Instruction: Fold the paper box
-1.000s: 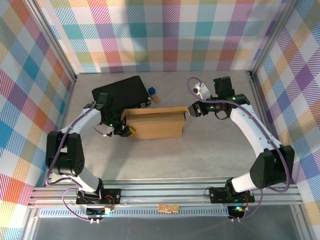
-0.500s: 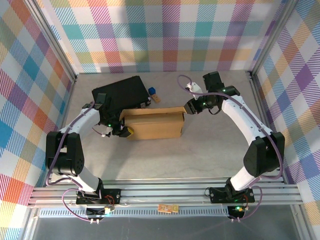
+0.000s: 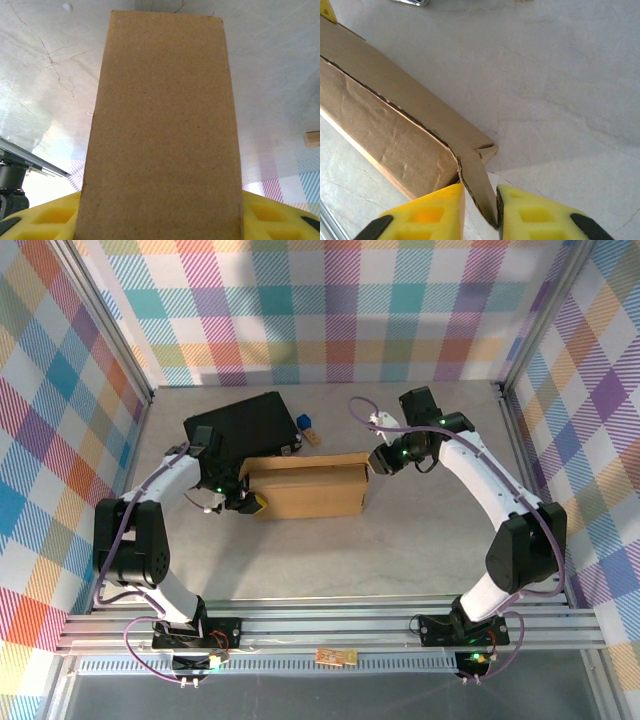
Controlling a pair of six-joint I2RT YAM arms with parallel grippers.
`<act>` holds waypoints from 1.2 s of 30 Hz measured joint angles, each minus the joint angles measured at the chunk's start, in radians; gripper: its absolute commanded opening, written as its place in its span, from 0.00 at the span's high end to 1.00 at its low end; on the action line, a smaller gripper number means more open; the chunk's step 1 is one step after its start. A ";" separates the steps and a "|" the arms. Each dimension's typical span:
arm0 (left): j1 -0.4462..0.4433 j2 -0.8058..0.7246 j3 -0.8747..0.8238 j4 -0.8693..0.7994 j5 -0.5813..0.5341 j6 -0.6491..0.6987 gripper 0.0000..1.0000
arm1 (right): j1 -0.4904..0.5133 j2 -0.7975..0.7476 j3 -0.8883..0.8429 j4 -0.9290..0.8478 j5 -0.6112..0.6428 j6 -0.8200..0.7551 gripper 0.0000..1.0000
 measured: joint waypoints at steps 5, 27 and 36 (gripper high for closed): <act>0.000 0.005 0.005 -0.001 0.002 0.003 0.73 | 0.016 0.043 0.031 -0.016 0.014 0.021 0.91; 0.003 0.022 0.005 0.000 0.010 -0.003 0.73 | 0.090 0.054 0.063 -0.042 0.116 0.325 1.00; 0.003 0.025 0.005 0.002 0.011 -0.009 0.73 | 0.129 -0.002 -0.018 0.048 0.196 0.429 1.00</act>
